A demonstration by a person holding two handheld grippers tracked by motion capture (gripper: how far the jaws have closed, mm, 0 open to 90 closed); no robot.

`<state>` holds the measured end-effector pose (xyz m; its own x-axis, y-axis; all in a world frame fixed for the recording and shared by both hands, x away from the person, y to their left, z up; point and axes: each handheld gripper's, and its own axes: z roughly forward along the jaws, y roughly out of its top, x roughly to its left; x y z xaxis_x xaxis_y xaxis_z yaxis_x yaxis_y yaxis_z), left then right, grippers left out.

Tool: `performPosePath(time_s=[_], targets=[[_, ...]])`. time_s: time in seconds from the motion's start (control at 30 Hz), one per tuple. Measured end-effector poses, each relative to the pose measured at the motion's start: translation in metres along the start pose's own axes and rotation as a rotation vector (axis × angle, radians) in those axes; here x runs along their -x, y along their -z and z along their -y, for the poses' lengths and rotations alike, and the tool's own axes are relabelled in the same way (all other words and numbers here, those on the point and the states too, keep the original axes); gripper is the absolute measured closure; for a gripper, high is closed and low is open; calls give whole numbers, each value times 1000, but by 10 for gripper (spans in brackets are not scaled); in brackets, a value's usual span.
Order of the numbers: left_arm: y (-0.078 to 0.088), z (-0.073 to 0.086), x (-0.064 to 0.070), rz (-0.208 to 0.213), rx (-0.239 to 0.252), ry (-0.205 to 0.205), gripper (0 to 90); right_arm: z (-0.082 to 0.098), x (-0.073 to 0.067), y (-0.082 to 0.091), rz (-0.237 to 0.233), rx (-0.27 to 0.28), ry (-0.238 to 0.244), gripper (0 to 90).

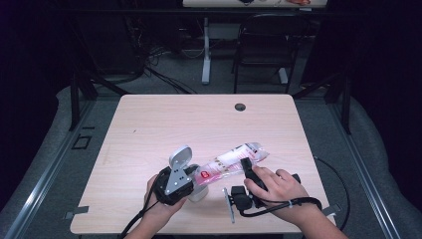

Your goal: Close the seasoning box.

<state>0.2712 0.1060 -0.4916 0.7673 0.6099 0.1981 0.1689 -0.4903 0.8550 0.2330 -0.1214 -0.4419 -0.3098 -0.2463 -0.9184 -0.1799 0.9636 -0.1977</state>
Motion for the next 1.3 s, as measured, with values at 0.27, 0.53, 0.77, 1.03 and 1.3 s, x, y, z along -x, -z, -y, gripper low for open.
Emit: performPosePath(time_s=[0.27,0.53,0.77,1.03,1.3], targets=[[2,-2,-1,1,8,3,714,5,-2,-4,-37,34,-100,879],[4,-4,-2,-1,14,2,714,10,-3,-7,-53,50,-166,879],[6,-5,-3,-1,15,8,715,11,-7,-10,-70,66,-228,879],[7,-5,-4,6,19,14,714,14,-8,-12,-90,62,-264,879],[7,-7,-3,8,21,14,714,18,-15,-15,-127,92,-346,879]])
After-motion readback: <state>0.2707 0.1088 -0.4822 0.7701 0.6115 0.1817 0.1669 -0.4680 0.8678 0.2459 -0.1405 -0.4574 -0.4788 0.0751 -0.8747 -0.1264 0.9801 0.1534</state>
